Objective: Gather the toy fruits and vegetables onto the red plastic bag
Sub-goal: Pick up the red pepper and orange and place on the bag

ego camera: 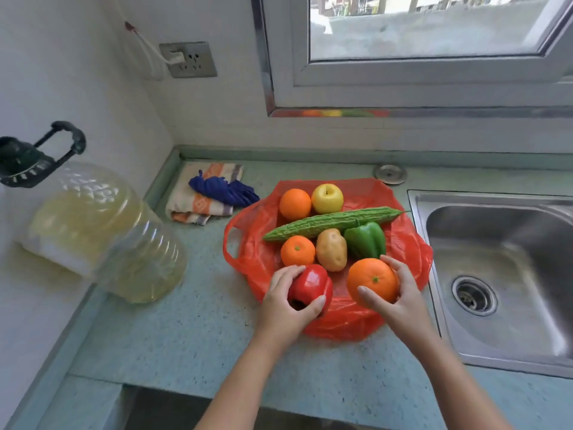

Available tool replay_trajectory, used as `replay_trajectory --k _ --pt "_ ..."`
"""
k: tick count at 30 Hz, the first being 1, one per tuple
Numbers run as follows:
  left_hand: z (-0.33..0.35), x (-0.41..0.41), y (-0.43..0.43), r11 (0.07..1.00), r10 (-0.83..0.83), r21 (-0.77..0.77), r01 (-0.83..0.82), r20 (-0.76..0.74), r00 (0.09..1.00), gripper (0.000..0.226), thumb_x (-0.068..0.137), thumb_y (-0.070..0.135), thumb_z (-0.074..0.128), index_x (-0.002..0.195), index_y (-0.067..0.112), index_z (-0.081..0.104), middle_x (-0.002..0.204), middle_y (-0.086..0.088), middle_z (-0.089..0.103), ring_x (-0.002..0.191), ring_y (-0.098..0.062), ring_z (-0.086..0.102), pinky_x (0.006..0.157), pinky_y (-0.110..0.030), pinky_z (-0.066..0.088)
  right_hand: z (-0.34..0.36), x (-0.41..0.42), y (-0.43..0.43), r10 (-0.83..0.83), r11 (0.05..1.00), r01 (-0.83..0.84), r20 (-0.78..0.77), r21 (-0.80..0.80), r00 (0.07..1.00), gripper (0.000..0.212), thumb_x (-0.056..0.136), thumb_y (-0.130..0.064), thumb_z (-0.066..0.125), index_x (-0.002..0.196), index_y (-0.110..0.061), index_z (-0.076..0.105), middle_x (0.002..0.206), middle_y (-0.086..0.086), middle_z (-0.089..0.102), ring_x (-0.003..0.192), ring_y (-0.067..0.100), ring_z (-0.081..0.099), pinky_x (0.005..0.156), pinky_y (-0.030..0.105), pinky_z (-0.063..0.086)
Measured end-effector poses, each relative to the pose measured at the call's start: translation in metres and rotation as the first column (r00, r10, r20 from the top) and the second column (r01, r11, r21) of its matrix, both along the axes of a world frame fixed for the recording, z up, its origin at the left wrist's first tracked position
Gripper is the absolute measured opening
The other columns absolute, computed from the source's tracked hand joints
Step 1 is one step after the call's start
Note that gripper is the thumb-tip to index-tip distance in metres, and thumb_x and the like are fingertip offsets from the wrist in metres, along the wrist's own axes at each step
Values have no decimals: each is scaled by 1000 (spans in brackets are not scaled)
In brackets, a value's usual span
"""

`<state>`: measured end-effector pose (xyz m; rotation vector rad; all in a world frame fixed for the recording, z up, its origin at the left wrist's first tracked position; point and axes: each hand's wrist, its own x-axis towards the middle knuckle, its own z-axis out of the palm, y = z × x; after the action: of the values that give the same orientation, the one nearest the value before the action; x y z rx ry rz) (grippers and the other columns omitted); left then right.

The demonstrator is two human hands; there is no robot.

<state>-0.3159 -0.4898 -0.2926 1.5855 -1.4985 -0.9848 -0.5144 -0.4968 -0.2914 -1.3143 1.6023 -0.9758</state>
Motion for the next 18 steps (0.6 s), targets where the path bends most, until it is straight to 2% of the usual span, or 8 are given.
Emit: replay_trajectory --k 3,6,8,13,18 --pt "-16 -7 -25 998 -39 50 35 103 994 54 67 34 77 115 29 54 115 17 44 110 -1 45 88 3 24 -19 0 -19 -28 999 28 10 26 1000 75 50 -56 69 117 -39 41 122 6 47 107 19 51 92 41 45" --pt "-33 -11 -37 994 -21 111 6 136 991 53 69 28 78 117 24 55 115 10 46 111 -6 45 86 4 23 -36 1 -34 -51 998 51 -12 35 999 72 64 -33 79 124 -24 41 120 5 43 106 15 44 90 28 35" --pt "-42 -12 -39 991 -10 137 -9 136 991 54 70 28 77 119 23 54 117 7 45 111 -6 45 83 7 22 -46 2 -41 -45 998 47 -38 38 998 73 65 -32 77 127 -18 40 120 3 40 106 13 41 89 25 31" --pt "-51 -14 -45 988 -6 152 -13 124 992 57 72 28 76 123 23 51 119 6 42 105 3 43 80 8 24 -62 4 -46 4 995 4 -81 99 997 74 69 -26 77 131 -15 36 122 4 36 106 9 37 88 18 26" --pt "-53 -21 -50 989 40 140 -57 125 991 63 70 34 77 124 22 49 119 6 39 107 -2 40 79 8 24 -68 7 -49 27 994 -14 -119 113 993 74 71 -27 76 133 -18 36 126 8 38 116 16 40 93 19 27"
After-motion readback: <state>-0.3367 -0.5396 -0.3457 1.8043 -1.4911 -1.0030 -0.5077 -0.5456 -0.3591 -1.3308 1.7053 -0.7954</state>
